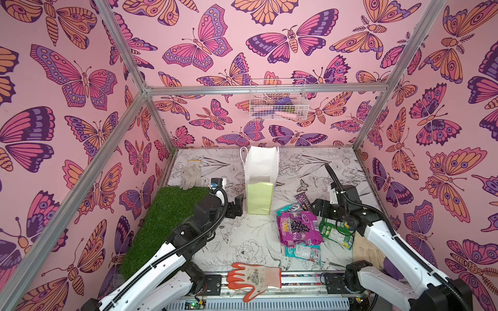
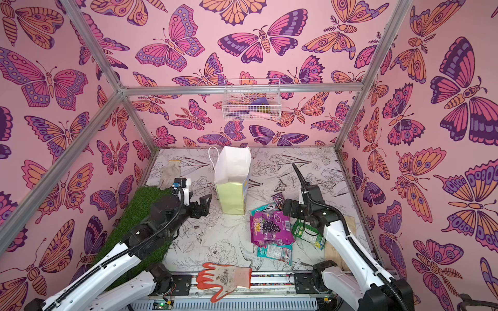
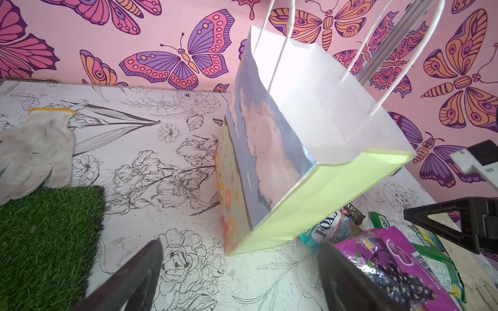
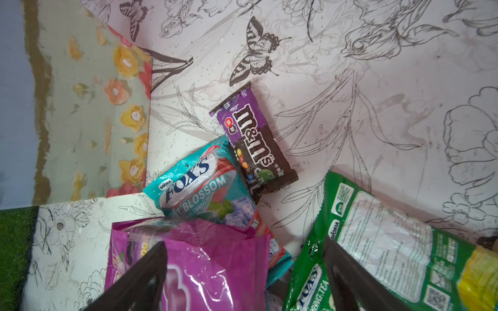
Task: Place the snacks into the paper bag
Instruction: Pick up the snack.
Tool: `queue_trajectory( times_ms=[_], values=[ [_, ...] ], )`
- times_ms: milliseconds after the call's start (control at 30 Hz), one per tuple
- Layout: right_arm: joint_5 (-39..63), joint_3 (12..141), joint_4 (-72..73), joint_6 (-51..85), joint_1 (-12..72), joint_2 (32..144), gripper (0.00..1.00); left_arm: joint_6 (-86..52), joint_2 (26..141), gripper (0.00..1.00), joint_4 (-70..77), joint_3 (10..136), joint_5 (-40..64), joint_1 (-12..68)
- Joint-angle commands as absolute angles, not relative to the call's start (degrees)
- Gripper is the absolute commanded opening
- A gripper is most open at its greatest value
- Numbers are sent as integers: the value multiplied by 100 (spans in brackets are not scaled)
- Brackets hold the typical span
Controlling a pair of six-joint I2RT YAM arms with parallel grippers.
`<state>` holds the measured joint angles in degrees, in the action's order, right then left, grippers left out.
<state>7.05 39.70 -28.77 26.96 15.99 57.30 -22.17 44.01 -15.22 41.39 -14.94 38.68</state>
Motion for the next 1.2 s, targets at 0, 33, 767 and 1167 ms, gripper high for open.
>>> queue_trajectory(
  times_ms=[0,33,767,1167],
  values=[
    [766,3950,-3125,2702,1755,5651,90,-2312,4389,92,-1652,4157,-1450,3941],
    [746,3946,-3137,2707,1819,5652,90,-2318,4391,92,-1653,4153,-1450,3956],
    [395,3896,-3670,2864,2645,5821,96,-2448,4348,92,-1687,3944,-1458,4114],
    [927,3705,-3438,3040,2681,5940,96,-2483,4288,92,-1692,3865,-1490,4122]
  ],
)
